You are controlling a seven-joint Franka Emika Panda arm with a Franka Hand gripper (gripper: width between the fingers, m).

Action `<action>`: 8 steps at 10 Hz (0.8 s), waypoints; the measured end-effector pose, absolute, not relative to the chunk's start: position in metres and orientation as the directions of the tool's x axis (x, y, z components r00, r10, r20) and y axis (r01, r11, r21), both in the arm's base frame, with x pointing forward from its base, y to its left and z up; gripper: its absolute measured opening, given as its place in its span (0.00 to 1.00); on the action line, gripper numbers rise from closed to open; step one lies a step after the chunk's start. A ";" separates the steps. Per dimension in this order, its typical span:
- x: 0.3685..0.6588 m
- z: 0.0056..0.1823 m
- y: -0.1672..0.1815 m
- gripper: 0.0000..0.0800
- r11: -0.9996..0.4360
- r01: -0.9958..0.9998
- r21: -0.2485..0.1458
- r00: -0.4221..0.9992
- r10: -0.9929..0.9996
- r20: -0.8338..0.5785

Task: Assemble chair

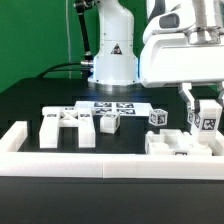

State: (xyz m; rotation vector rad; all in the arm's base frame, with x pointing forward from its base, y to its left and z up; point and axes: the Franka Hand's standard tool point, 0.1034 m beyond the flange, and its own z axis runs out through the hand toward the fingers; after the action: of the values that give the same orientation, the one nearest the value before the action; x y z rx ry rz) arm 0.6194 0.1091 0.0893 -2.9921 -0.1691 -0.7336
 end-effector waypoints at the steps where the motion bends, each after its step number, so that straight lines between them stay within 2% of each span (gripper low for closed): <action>1: 0.619 0.089 0.109 0.36 -0.992 0.120 -0.028 0.880 0.093 0.466; 8: 0.610 0.082 0.112 0.36 -0.991 0.129 -0.022 0.829 0.096 0.551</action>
Offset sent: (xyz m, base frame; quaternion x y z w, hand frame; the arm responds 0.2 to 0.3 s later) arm -0.0098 0.0039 -0.0102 -0.0017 0.0188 0.0044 0.9998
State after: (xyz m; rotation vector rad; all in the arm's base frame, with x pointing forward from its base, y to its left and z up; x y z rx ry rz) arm 0.6100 0.1125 0.0824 -2.9479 -0.1815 -0.8840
